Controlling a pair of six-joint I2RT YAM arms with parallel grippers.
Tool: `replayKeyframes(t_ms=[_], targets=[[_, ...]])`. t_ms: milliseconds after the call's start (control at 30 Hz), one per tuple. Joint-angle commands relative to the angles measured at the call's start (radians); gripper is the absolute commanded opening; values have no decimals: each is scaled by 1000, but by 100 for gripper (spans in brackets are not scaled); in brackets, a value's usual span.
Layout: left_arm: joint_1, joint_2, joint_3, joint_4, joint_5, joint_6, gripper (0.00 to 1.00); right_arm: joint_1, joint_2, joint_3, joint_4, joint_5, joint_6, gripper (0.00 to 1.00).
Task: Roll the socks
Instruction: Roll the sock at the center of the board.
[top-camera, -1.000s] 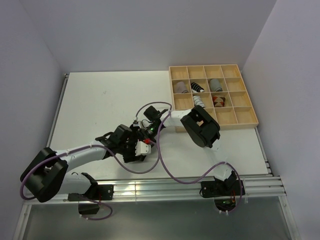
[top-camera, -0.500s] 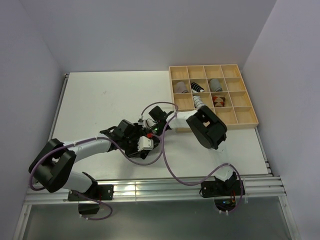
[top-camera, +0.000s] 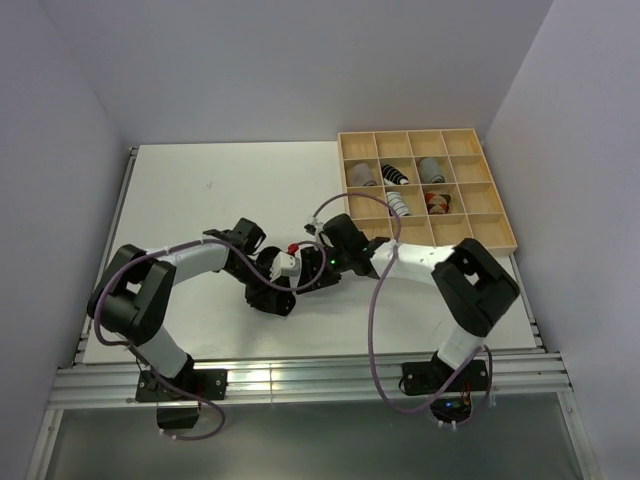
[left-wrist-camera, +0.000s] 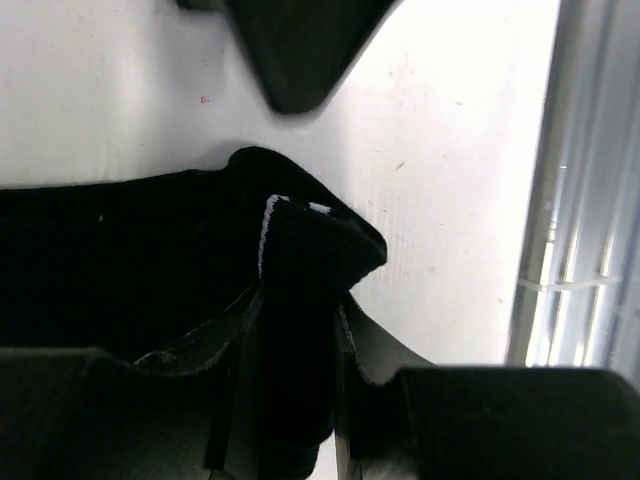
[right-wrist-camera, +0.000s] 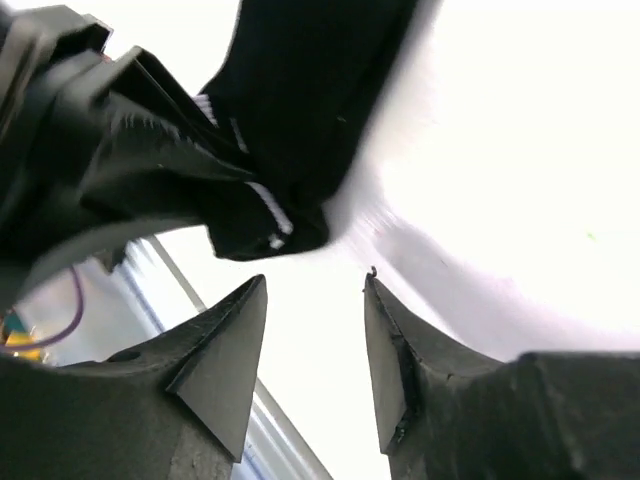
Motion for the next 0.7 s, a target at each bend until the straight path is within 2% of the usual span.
replayKeyframes(t_ms=[0, 167, 233, 333, 500, 667], targets=[[19, 78, 49, -150, 57, 55, 11, 0, -108, -84, 127, 145, 58, 50], [40, 208, 188, -329, 122, 117, 10, 32, -284, -227, 203, 309, 1, 48], [57, 274, 233, -386, 139, 140, 9, 49, -366, -273, 220, 352, -23, 50], [68, 363, 317, -497, 163, 178, 9, 104, -417, -259, 192, 430, -109, 54], [69, 512, 442, -655, 185, 227, 9, 294, -334, -120, 98, 563, -316, 56], [72, 584, 492, -732, 183, 272, 9, 400, -212, -32, 59, 642, -442, 57]])
